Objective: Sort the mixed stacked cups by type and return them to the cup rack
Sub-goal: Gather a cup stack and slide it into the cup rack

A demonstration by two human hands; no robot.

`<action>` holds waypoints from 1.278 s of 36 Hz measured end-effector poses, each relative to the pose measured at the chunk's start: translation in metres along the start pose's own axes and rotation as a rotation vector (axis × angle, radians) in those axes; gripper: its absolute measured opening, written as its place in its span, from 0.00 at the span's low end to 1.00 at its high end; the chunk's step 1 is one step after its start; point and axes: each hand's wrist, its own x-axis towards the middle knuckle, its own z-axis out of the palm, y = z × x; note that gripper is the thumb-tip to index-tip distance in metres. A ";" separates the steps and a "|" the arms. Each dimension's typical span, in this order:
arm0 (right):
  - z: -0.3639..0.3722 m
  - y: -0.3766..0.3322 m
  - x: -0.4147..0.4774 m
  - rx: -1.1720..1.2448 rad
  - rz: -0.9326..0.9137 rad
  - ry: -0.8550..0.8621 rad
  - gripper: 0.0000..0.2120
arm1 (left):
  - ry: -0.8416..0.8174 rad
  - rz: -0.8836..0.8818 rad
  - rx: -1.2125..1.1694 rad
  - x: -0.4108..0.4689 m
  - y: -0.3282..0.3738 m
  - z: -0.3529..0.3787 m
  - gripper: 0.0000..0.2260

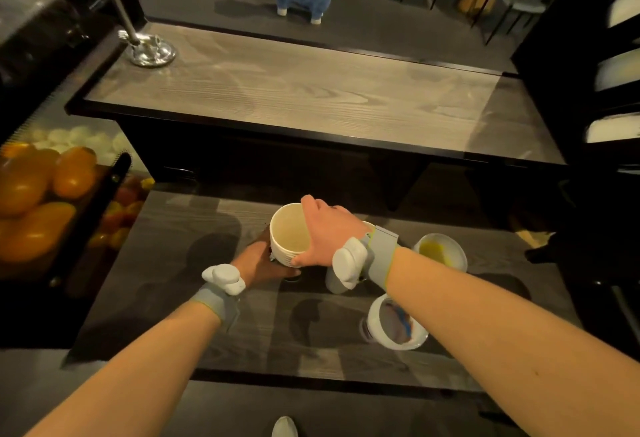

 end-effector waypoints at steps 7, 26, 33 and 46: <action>-0.029 -0.006 0.005 0.365 0.007 0.119 0.45 | 0.108 0.099 -0.139 -0.016 0.033 -0.035 0.37; -0.141 0.045 -0.090 0.750 0.144 0.400 0.52 | 0.171 0.520 -0.209 -0.041 0.248 -0.108 0.34; -0.120 0.082 -0.136 0.891 0.266 0.411 0.39 | 0.065 0.617 -0.319 -0.042 0.314 -0.069 0.27; -0.130 0.170 -0.266 0.861 0.355 0.576 0.37 | 0.069 0.806 -0.509 -0.049 0.416 0.026 0.55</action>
